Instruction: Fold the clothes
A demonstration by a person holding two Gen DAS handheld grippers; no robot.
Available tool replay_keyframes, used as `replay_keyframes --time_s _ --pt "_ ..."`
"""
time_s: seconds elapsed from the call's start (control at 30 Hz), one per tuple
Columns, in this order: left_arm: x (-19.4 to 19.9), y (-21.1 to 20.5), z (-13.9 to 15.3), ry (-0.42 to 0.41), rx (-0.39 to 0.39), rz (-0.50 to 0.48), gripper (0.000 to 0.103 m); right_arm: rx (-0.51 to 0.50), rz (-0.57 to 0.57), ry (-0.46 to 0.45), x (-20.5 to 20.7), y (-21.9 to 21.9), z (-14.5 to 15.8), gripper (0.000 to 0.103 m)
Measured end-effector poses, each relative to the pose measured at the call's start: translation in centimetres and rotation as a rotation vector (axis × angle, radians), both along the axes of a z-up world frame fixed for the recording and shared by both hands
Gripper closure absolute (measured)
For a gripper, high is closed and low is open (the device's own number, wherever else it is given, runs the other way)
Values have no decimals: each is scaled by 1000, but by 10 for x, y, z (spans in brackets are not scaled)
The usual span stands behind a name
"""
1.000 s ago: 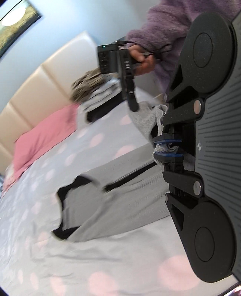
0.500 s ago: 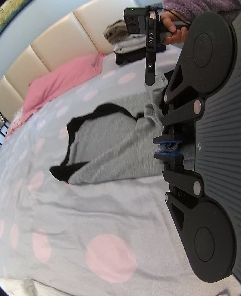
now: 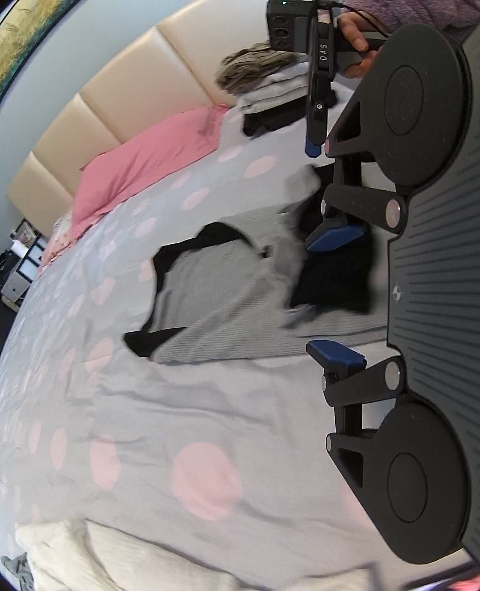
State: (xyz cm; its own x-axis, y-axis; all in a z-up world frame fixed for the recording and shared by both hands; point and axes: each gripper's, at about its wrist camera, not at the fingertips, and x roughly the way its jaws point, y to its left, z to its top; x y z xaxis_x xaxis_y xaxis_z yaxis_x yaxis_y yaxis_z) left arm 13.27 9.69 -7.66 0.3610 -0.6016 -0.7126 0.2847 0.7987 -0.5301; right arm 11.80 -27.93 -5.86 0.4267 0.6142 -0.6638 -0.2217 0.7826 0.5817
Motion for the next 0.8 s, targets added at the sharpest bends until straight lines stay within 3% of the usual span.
replay_keyframes --time_s 0.23,0.33,0.4,0.43,0.47,0.57,0.7,0.8 --pt "-40 -6 -36 92 27 18 50 -79 34 82 -34 11 -33 53" --pt "-47 -9 -50 95 7 46 50 -48 10 132 -38 12 -52 59" --pt "-46 -6 -57 111 -54 97 50 4 -33 155 -38 11 -62 61" --pt "-45 -4 -59 124 -82 121 54 26 -56 164 -38 10 -66 61" --pt "-45 -4 -61 131 -95 139 65 50 -69 175 -37 10 -69 67" --pt "-48 -8 -54 108 -58 141 86 67 -68 185 -37 9 -68 75" --pt "-53 1 -33 109 -89 142 90 70 -43 176 -41 5 -46 79" --pt "-64 -1 -16 112 -53 93 91 70 -24 198 -50 -2 -34 84"
